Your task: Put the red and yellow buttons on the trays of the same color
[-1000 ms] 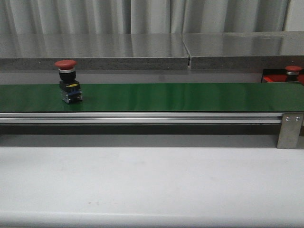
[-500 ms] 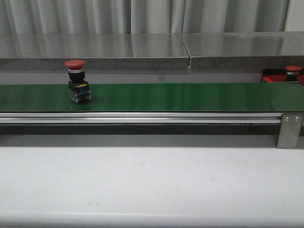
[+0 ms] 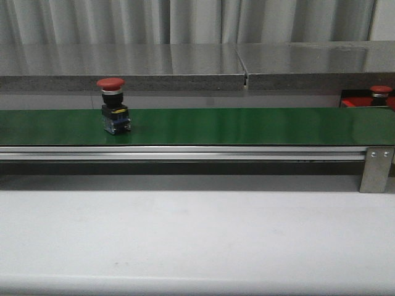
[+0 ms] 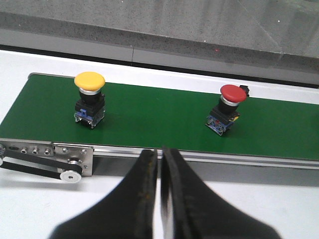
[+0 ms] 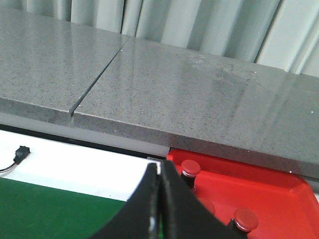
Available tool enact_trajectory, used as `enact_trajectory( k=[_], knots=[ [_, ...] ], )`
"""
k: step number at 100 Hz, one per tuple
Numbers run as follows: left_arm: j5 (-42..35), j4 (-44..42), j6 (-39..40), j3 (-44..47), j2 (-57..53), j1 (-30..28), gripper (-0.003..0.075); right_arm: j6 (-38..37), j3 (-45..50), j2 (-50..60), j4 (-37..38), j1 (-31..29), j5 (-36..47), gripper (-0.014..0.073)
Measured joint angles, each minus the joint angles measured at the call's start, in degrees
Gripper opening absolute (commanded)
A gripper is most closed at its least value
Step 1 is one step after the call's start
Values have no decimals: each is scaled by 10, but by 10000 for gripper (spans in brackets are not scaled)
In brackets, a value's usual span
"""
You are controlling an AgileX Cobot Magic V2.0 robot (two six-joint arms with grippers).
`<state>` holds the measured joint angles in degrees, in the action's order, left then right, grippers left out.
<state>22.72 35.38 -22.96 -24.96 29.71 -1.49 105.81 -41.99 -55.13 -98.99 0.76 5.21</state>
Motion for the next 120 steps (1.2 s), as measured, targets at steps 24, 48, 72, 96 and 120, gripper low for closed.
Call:
enact_trajectory(
  k=[24,48,72,96,120],
  knots=[
    [0,0,0,6,-3,0,-20,1,0,0,0,0,-2,-68],
    [0,0,0,6,-3,0,-20,0,0,0,0,0,-9,-68],
    [0,0,0,6,-3,0,-20,0,0,0,-3,0,-12,-24],
    [0,0,0,6,-3,0,-20,1,0,0,-4,0,-48,549],
    [0,0,0,6,-3,0,-20,1,0,0,-42,0,-94,622]
  ],
)
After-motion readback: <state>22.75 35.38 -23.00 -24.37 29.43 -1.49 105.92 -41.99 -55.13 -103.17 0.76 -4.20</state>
